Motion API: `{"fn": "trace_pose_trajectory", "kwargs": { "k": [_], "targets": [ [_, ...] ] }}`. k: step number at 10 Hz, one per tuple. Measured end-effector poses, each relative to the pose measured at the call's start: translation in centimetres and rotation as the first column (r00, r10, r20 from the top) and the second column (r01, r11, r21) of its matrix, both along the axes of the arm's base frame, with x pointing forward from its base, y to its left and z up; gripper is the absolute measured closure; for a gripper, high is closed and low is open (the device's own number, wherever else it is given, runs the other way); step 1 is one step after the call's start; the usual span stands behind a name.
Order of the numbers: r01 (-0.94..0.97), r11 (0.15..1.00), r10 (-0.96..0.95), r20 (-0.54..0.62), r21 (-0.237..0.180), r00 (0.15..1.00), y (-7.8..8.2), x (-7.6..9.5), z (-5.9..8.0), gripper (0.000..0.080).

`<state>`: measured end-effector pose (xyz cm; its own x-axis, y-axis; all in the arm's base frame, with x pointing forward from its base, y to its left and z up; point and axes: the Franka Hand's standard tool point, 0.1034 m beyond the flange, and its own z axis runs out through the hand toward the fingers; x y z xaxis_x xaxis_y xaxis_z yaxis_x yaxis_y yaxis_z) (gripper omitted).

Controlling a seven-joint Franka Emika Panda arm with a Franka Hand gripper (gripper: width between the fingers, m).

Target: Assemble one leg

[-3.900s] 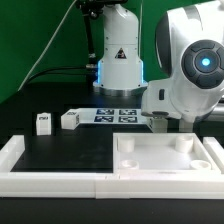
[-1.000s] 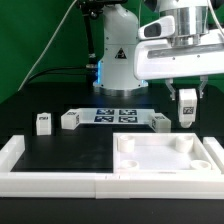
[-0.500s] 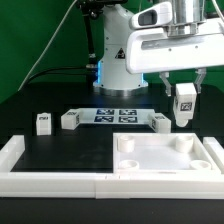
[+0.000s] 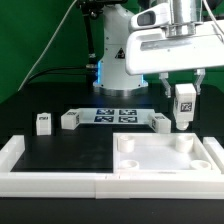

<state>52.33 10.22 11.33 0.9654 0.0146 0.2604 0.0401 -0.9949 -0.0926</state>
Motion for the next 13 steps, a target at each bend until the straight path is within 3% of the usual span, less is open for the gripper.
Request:
{"fn": "trace_pose_trajectory", "kwargs": {
  "k": [5, 10, 13],
  "targets": [
    [-0.122, 0.992, 0.122, 0.007, -0.023, 0.992, -1.0, 7.0, 1.4, 0.0508],
    [-0.12, 0.992, 0.125, 0.118, -0.046, 0.985, -1.4, 7.1, 0.9, 0.0508],
    [-0.123, 0.991, 0.129, 0.171, -0.047, 0.977, -0.5, 9.1, 0.3, 0.0508]
  ]
}}
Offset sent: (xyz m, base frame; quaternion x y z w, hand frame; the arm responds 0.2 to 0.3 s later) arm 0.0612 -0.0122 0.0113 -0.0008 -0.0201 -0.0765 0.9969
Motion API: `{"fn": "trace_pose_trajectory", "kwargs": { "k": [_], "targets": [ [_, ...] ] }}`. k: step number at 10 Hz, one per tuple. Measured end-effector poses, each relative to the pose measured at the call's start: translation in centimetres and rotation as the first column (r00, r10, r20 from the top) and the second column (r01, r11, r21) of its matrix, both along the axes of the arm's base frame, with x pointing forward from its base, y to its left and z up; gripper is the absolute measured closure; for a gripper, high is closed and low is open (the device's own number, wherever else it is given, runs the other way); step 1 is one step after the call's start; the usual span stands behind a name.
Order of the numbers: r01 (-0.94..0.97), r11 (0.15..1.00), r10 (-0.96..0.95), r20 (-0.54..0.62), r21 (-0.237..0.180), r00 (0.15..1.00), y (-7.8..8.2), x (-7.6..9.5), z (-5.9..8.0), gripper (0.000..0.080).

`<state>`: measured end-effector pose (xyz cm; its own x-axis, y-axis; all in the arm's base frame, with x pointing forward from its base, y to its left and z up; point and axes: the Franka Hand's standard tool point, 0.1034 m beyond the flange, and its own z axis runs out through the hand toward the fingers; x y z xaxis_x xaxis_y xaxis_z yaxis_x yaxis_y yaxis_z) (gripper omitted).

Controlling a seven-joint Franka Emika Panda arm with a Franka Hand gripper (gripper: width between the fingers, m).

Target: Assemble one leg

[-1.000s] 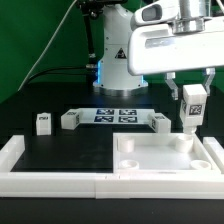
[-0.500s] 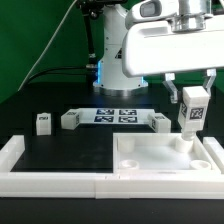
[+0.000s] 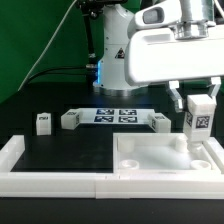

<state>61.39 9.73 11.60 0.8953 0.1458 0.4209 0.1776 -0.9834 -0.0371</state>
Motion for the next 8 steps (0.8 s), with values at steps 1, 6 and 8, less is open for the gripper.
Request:
{"fn": "trace_pose_trajectory", "kwargs": {
  "k": [1, 6, 8],
  "targets": [
    [0.005, 1.0, -0.005, 0.041, 0.0, 0.999, -0.1, 0.7, -0.3, 0.0508],
    [0.0, 1.0, 0.0, 0.018, 0.001, 1.0, 0.4, 0.0, -1.8, 0.0508],
    [-0.008, 1.0, 0.009, 0.009, -0.001, 1.0, 0.9, -0.6, -2.3, 0.0508]
  ]
}}
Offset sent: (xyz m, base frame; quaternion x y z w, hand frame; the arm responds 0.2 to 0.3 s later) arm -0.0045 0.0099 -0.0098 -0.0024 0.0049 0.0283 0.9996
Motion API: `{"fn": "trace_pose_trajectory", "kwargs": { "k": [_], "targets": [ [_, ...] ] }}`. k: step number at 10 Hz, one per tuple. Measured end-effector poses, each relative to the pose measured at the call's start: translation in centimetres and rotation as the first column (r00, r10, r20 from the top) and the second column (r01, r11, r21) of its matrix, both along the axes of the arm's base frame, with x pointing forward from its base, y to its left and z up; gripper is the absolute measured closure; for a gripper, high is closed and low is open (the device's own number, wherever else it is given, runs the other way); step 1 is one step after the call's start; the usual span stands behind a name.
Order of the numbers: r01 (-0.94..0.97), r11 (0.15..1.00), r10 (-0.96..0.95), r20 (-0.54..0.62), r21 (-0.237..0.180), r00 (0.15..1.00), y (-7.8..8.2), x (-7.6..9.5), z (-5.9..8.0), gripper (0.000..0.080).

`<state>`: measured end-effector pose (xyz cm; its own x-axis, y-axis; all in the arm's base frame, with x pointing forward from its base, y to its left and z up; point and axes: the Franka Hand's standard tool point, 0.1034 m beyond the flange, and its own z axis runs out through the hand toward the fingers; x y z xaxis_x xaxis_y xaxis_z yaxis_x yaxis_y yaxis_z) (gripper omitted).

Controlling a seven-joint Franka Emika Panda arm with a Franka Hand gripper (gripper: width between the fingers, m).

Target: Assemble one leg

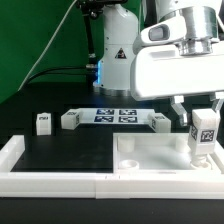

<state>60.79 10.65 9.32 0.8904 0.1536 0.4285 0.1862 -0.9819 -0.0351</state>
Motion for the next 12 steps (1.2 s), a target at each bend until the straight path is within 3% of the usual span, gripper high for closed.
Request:
{"fn": "trace_pose_trajectory", "kwargs": {
  "k": [12],
  "targets": [
    [-0.001, 1.0, 0.001, 0.066, -0.004, 0.998, 0.2, -0.6, -1.9, 0.0507]
  ]
}}
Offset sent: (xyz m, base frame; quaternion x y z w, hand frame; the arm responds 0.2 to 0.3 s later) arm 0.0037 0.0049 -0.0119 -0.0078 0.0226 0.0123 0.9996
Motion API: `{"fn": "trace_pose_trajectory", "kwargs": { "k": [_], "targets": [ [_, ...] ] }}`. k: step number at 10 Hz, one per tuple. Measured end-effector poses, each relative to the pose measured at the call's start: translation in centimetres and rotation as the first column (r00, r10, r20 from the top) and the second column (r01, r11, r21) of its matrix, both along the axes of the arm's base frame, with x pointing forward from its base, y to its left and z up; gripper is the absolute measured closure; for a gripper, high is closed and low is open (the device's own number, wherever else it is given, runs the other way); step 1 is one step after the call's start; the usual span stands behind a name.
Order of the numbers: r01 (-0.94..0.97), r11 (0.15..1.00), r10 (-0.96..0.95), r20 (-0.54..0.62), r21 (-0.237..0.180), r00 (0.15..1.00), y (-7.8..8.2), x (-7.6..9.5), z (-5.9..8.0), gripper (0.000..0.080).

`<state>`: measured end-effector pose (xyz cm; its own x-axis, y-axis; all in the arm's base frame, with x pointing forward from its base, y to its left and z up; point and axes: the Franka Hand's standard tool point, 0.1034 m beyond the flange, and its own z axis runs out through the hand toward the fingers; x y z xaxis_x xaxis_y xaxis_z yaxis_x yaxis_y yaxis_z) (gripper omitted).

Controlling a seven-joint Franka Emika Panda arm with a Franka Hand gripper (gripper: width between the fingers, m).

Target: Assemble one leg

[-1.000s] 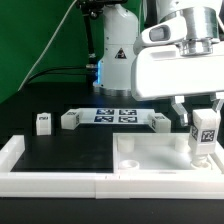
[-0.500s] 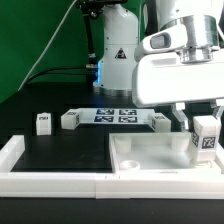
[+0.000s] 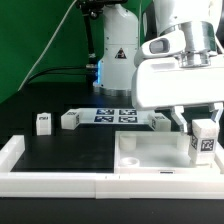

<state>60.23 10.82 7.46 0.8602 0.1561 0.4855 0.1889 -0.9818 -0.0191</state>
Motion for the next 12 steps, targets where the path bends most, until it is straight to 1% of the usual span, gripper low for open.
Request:
{"fn": "trace_pose_trajectory", "kwargs": {
  "k": [1, 2, 3, 4, 7, 9, 10, 11, 12],
  "targets": [
    [0.0, 1.0, 0.0, 0.0, 0.0, 1.0, 0.0, 0.0, 0.0, 0.0507],
    [0.0, 1.0, 0.0, 0.0, 0.0, 1.0, 0.0, 0.0, 0.0, 0.034],
    [0.0, 1.0, 0.0, 0.0, 0.0, 1.0, 0.0, 0.0, 0.0, 0.0195],
    [0.0, 1.0, 0.0, 0.0, 0.0, 1.0, 0.0, 0.0, 0.0, 0.0164],
    [0.0, 1.0, 0.0, -0.002, 0.0, 1.0, 0.1, 0.0, 0.1, 0.0152],
    [-0.002, 1.0, 0.002, -0.008, 0.002, 1.0, 0.1, 0.4, 1.8, 0.0151],
    [-0.002, 1.0, 0.002, -0.013, 0.001, 1.0, 0.0, 0.5, 2.2, 0.0151],
    [-0.005, 1.0, 0.006, -0.038, 0.001, 0.999, 0.1, 0.3, 2.0, 0.0151],
    [-0.004, 1.0, 0.005, -0.035, 0.001, 0.999, 0.1, 0.4, 2.0, 0.0151]
  ]
}}
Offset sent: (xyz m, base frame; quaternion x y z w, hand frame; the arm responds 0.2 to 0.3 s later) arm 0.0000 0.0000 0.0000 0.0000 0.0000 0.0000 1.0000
